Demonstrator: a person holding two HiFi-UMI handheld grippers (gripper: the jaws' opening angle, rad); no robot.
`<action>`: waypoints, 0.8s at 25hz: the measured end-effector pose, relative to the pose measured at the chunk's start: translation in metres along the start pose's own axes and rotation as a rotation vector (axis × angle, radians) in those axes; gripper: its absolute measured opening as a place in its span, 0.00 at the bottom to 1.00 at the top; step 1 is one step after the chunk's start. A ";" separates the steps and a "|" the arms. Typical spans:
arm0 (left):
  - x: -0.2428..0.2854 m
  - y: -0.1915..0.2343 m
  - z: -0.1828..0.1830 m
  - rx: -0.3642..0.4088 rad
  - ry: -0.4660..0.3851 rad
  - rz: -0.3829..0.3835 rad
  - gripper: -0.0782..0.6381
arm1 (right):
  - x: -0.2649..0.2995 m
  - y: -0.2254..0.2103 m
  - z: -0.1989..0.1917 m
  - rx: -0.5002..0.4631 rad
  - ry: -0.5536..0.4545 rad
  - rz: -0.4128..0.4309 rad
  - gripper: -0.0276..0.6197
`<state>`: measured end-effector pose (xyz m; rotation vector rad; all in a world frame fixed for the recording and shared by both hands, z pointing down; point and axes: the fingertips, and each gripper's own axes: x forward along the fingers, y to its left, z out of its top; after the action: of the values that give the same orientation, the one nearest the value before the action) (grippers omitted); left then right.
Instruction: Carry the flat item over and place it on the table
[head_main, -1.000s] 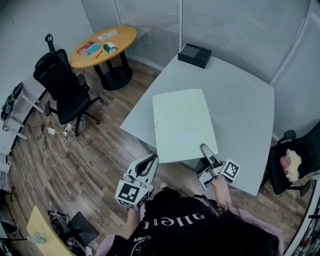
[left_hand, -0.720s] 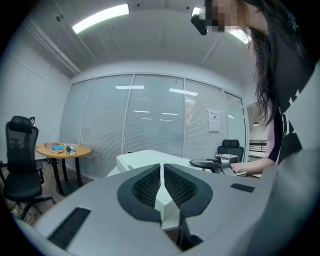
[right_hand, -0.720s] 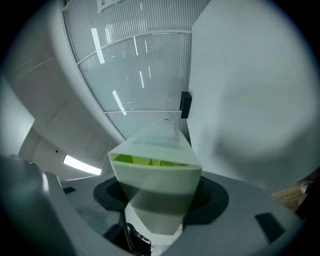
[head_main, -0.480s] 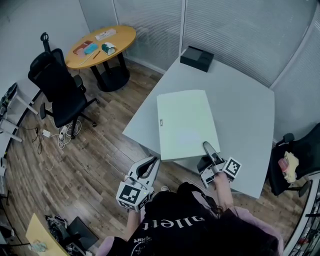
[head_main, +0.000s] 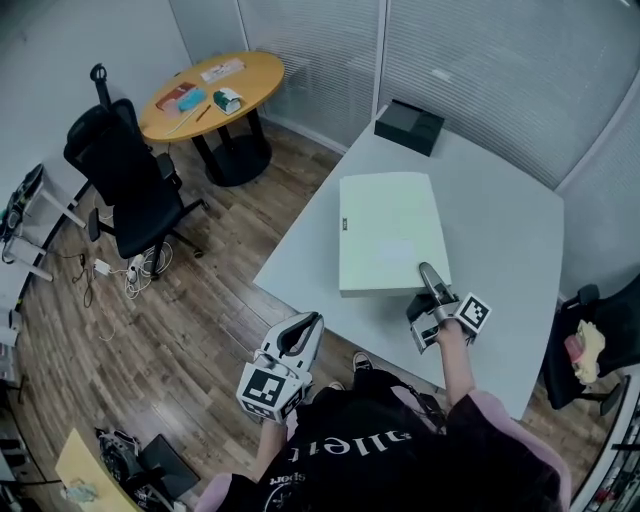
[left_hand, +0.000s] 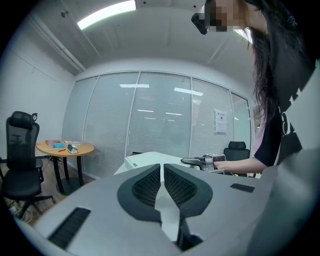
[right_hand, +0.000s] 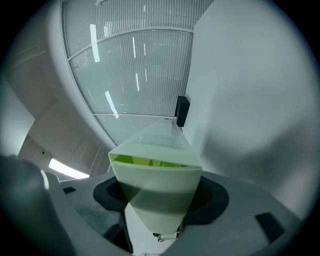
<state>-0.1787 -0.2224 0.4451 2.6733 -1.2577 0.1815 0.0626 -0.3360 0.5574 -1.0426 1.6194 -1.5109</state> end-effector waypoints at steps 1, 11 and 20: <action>0.004 0.003 0.002 0.001 -0.001 0.005 0.16 | 0.008 -0.002 0.006 -0.002 -0.002 -0.006 0.50; 0.034 0.016 0.004 0.012 0.040 0.031 0.16 | 0.075 -0.037 0.058 0.041 -0.020 -0.083 0.50; 0.048 0.027 0.002 0.006 0.063 0.063 0.16 | 0.114 -0.079 0.080 0.048 -0.002 -0.168 0.50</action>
<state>-0.1696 -0.2756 0.4547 2.6129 -1.3255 0.2766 0.0905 -0.4740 0.6331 -1.1782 1.5181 -1.6491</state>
